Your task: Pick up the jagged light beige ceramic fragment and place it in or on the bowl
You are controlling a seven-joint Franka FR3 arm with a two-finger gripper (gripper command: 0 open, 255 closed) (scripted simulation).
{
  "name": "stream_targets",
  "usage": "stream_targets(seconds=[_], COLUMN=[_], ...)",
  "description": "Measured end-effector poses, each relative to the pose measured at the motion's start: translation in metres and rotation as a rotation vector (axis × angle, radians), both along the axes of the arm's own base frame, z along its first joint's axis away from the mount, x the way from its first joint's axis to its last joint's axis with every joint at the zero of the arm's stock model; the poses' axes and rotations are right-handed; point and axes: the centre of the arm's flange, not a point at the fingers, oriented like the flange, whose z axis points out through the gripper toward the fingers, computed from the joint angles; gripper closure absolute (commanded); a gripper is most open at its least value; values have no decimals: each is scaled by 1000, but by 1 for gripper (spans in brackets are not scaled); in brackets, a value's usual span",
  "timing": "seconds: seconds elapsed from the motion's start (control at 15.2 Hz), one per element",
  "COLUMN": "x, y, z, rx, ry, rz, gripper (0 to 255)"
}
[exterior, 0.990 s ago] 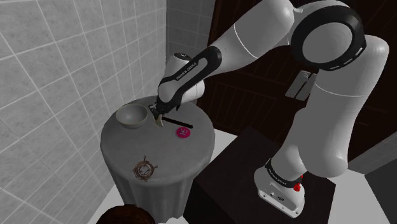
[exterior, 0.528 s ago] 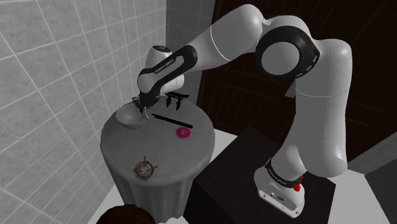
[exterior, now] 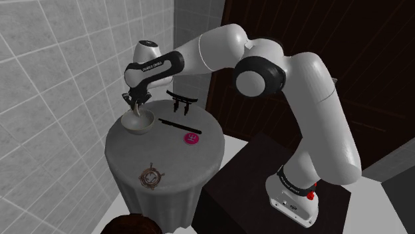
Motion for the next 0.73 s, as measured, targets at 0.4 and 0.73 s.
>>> stream_targets(seconds=[0.4, 0.73], x=[4, 3], y=[3, 3], z=[-31, -58], rx=[0, 0], ry=[0, 0], rz=[0, 0], gripper=[255, 255])
